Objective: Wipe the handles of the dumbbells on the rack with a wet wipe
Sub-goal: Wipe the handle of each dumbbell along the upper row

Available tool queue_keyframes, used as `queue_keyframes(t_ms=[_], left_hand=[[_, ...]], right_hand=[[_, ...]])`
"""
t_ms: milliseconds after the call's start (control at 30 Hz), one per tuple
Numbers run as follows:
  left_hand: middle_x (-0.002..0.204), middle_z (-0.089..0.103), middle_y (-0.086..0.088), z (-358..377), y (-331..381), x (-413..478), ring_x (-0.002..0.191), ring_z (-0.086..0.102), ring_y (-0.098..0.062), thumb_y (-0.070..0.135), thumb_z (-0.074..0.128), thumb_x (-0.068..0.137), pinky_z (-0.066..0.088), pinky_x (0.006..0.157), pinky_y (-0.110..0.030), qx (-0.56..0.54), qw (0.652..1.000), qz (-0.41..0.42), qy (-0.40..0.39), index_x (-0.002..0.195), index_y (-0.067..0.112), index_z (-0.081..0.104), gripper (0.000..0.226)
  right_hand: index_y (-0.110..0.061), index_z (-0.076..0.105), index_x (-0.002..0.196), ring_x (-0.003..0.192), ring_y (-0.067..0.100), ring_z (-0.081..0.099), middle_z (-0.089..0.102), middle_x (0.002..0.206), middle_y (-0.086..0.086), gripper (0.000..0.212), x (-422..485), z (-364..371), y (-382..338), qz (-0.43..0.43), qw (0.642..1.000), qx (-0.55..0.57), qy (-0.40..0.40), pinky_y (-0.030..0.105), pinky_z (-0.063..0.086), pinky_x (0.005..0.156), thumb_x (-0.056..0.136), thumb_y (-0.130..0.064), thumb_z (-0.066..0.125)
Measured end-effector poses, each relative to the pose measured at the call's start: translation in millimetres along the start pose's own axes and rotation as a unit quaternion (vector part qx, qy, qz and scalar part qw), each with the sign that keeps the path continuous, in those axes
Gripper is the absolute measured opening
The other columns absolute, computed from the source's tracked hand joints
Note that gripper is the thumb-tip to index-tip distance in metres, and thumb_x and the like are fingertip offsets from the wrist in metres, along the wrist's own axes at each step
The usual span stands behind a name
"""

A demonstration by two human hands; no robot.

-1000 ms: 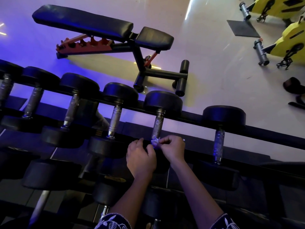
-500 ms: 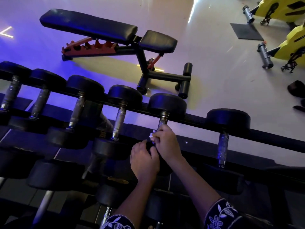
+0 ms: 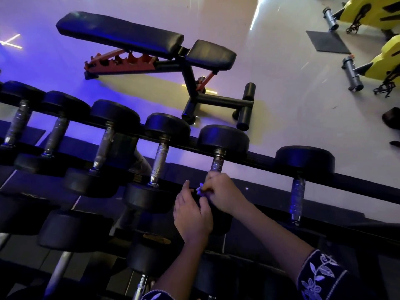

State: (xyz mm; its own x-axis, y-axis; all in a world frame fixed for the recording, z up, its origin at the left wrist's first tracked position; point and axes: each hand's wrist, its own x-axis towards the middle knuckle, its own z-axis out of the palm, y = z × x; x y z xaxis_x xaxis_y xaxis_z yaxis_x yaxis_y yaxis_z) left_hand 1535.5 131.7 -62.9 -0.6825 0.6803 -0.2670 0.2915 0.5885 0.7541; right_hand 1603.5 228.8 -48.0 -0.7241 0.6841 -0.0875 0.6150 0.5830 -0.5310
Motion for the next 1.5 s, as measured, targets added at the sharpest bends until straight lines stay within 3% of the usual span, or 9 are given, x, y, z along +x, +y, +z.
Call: queue_keyframes(t_ms=[167, 333, 467, 667, 867, 1033, 1333, 1400, 1500], left_hand=[[0.131, 0.056, 0.001, 2, 0, 0, 0.124, 0.049, -0.020, 0.036, 0.037, 0.078, 0.041, 0.102, -0.046, -0.009, 1.000, 0.003, 0.011, 0.142, 0.020, 0.046, 0.066], [0.137, 0.053, -0.001, 3, -3, -2, 0.128, 0.046, -0.019, 0.037, 0.034, 0.079, 0.040, 0.104, -0.047, -0.018, 1.000, 0.006, 0.011, 0.139, 0.021, 0.049, 0.064], [0.136, 0.054, -0.001, 4, -2, -1, 0.129, 0.046, -0.019, 0.035, 0.035, 0.079, 0.039, 0.105, -0.047, -0.011, 1.000, 0.008, 0.016, 0.136, 0.020, 0.053, 0.062], [0.135, 0.055, -0.001, 4, -3, -1, 0.128, 0.047, -0.020, 0.036, 0.035, 0.079, 0.041, 0.103, -0.048, -0.011, 1.000, 0.011, 0.016, 0.134, 0.020, 0.055, 0.060], [0.133, 0.057, -0.001, 5, -3, -1, 0.125, 0.049, -0.020, 0.035, 0.036, 0.080, 0.044, 0.100, -0.048, -0.008, 1.000, 0.013, 0.020, 0.132, 0.019, 0.056, 0.058], [0.133, 0.057, -0.002, 5, -4, 0, 0.124, 0.050, -0.021, 0.036, 0.036, 0.080, 0.044, 0.099, -0.049, -0.002, 1.000, 0.018, 0.020, 0.132, 0.019, 0.057, 0.059], [0.134, 0.057, -0.002, 7, -6, 2, 0.124, 0.051, -0.021, 0.023, 0.050, 0.090, 0.045, 0.098, -0.046, 0.009, 0.999, 0.016, 0.029, 0.132, 0.019, 0.057, 0.042], [0.134, 0.056, -0.001, 7, -8, 2, 0.123, 0.051, -0.022, 0.026, 0.048, 0.090, 0.047, 0.095, -0.046, 0.011, 0.999, 0.017, 0.031, 0.132, 0.020, 0.056, 0.043], [0.134, 0.057, -0.002, 7, -7, 2, 0.122, 0.052, -0.023, 0.034, 0.041, 0.086, 0.047, 0.093, -0.045, 0.007, 0.999, 0.019, 0.033, 0.131, 0.021, 0.057, 0.050]], right_hand=[[-0.007, 0.076, 0.082, 0.072, 0.015, 0.058, 0.064, 0.083, 0.006, 0.015, 20, -25, 21, 0.055, 0.982, 0.037, 0.176, 0.020, 0.044, 0.069, 0.073, 0.003, 0.067], [-0.009, 0.074, 0.077, 0.076, 0.012, 0.053, 0.059, 0.081, 0.002, 0.007, -7, -5, 13, -0.025, 0.996, 0.001, 0.082, 0.030, 0.049, 0.068, 0.078, -0.006, 0.068], [-0.009, 0.076, 0.083, 0.075, 0.018, 0.062, 0.066, 0.084, 0.005, 0.016, 16, -17, 31, 0.081, 0.967, 0.072, 0.231, 0.030, 0.053, 0.071, 0.071, 0.001, 0.072], [-0.007, 0.072, 0.079, 0.078, 0.014, 0.054, 0.057, 0.084, 0.002, 0.005, -22, 10, 17, 0.014, 0.986, 0.047, 0.162, 0.023, 0.047, 0.070, 0.077, -0.003, 0.071], [-0.012, 0.076, 0.082, 0.073, 0.015, 0.060, 0.062, 0.084, 0.004, 0.014, 10, 6, 19, 0.187, 0.923, 0.141, 0.304, 0.009, 0.039, 0.065, 0.073, -0.002, 0.074], [-0.014, 0.075, 0.070, 0.063, 0.006, 0.054, 0.060, 0.073, -0.002, 0.009, -27, 23, 2, 0.191, 0.934, 0.168, 0.251, 0.000, 0.035, 0.062, 0.069, -0.006, 0.080], [-0.010, 0.074, 0.080, 0.075, 0.016, 0.058, 0.064, 0.085, 0.007, 0.008, 23, 4, 16, 0.249, 0.879, 0.179, 0.366, 0.012, 0.038, 0.067, 0.075, -0.003, 0.072], [-0.010, 0.073, 0.078, 0.074, 0.012, 0.056, 0.064, 0.084, 0.006, 0.005, 5, 15, 13, 0.250, 0.877, 0.197, 0.360, 0.009, 0.041, 0.067, 0.076, -0.005, 0.072], [-0.019, 0.071, 0.075, 0.075, 0.010, 0.066, 0.069, 0.078, -0.003, 0.007, -23, 36, 19, 0.297, 0.864, 0.290, 0.285, 0.027, 0.055, 0.075, 0.078, -0.013, 0.074]])
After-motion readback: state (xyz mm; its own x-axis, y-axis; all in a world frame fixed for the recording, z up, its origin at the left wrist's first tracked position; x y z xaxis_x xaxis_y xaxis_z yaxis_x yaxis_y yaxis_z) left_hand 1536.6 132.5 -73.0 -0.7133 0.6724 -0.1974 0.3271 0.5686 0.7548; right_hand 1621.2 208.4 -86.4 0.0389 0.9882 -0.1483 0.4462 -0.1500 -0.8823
